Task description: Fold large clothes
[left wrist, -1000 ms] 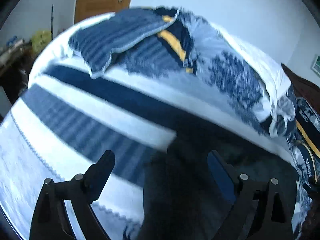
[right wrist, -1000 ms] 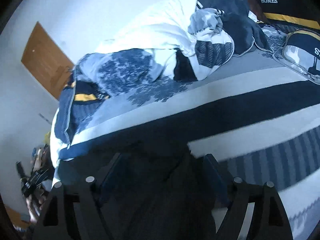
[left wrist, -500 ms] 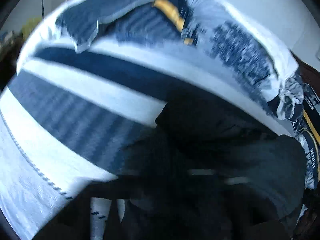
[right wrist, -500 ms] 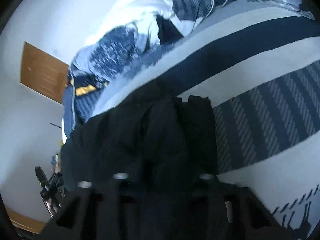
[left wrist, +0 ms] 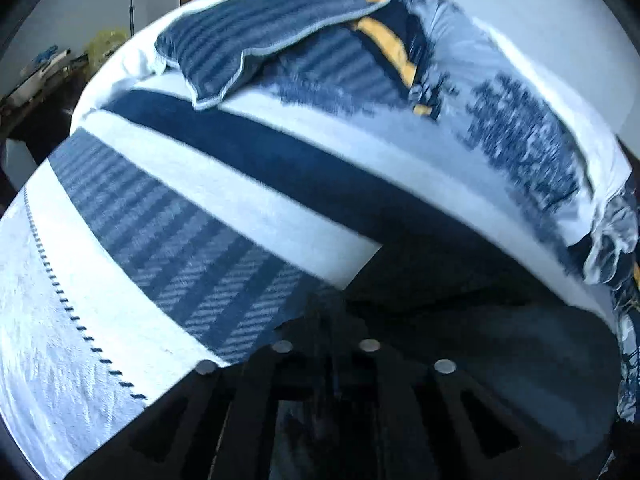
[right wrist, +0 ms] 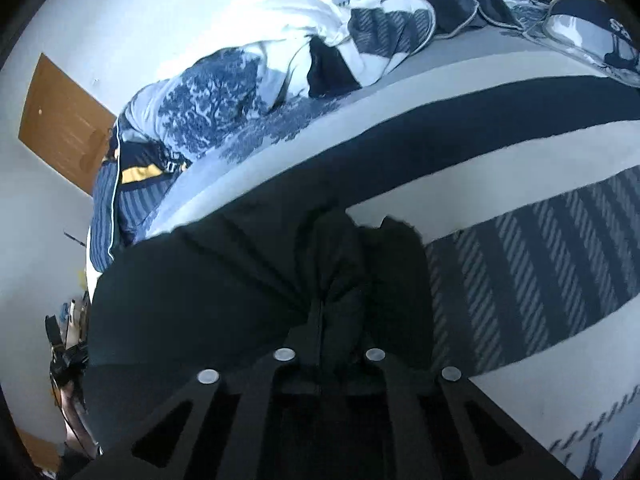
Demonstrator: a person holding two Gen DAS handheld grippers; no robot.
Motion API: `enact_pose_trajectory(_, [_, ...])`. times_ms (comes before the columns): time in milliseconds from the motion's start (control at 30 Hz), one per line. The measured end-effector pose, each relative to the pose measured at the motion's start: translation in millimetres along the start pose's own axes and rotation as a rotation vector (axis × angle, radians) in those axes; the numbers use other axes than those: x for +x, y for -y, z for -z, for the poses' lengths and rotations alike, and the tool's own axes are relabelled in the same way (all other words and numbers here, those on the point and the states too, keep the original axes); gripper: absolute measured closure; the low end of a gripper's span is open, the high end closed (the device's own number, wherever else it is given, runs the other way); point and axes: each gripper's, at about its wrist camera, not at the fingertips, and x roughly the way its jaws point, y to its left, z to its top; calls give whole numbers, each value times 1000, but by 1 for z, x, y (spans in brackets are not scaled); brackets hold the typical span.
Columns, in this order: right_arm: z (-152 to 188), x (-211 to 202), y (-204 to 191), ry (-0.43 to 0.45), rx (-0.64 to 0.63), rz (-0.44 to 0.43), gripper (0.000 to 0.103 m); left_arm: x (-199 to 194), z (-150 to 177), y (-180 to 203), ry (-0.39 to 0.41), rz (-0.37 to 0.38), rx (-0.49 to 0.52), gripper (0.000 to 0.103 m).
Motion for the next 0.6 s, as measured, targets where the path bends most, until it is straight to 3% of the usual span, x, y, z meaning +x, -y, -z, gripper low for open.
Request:
enact_pose_trajectory(33, [-1,-4,1,14,5,-16,89,-5,-1,3,14,1,11,63])
enact_pose_trajectory(100, [-4,-13,3,41,24,-59,71,-21,0,12,62,-5,46,34])
enact_pose_trajectory(133, [-6,-16,1,45,26,-63,48,-30,1,18,97,5,68,31])
enact_pose_trajectory(167, [-8,-21,-1,57,19,-74,33,-35,1,27,108,4,103,30])
enact_pose_trajectory(300, [-33,-30,-14,78,-32,-83,33,-21,2,60,36,-50,213,28])
enact_pose_trajectory(400, [-70,18,-17,-62,-30,-69,33,7,11,79,-40,-127,284,28])
enact_pose_trajectory(433, [-77,41,-14,-121,-31,-24,33,16,15,81,-52,-157,305,28])
enact_pose_trajectory(500, [-80,78,-5,-230,-15,10,42,30,21,81,-77,-185,305,28])
enact_pose_trajectory(533, [-76,89,-3,-273,-3,-16,84,32,20,78,-76,-174,287,28])
enact_pose_trajectory(567, [-72,93,-2,-297,0,-19,96,33,19,75,-70,-167,266,28])
enact_pose_trajectory(600, [-71,85,-2,-273,-7,-19,99,32,21,71,-61,-163,244,28])
